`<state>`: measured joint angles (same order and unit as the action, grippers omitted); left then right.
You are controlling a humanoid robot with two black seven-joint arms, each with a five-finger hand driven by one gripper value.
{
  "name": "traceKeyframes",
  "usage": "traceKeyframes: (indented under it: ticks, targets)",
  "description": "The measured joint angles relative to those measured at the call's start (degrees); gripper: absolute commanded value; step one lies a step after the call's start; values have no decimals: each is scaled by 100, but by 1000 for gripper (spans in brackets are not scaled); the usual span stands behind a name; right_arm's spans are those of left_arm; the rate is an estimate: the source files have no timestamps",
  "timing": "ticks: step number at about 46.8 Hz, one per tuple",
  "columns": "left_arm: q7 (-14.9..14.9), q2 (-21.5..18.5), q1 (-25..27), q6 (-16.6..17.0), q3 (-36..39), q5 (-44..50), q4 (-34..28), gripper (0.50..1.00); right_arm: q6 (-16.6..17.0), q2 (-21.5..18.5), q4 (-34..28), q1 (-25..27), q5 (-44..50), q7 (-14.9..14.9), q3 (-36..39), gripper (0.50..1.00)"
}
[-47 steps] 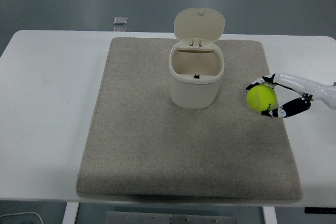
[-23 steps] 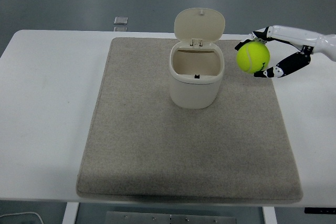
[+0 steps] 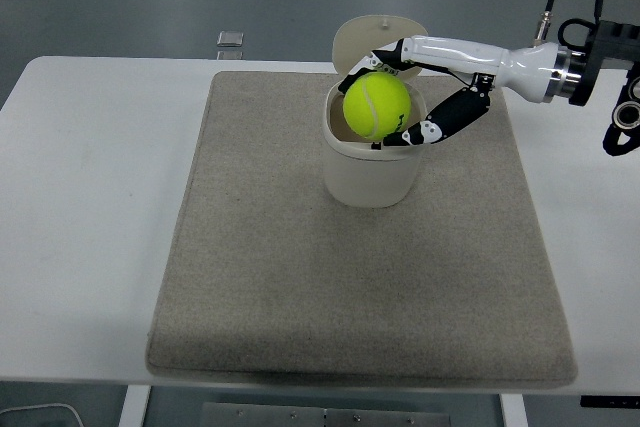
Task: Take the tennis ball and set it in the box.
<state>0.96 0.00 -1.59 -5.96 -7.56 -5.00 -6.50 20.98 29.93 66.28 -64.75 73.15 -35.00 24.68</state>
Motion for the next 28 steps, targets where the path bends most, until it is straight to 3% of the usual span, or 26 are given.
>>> traceKeyframes:
  ticks: [11, 20, 28]
  targets:
    - [0, 0, 0, 0, 0, 0, 0, 992, -164, -145, -267, 56, -2, 0, 7, 500]
    - [0, 0, 1, 0, 0, 0, 0, 992, -170, -207, -367, 67, 24, 0, -48, 568]
    - [0, 0, 1, -1, 0, 0, 0, 992, -169, -190, -436, 104, 78, 0, -93, 590]
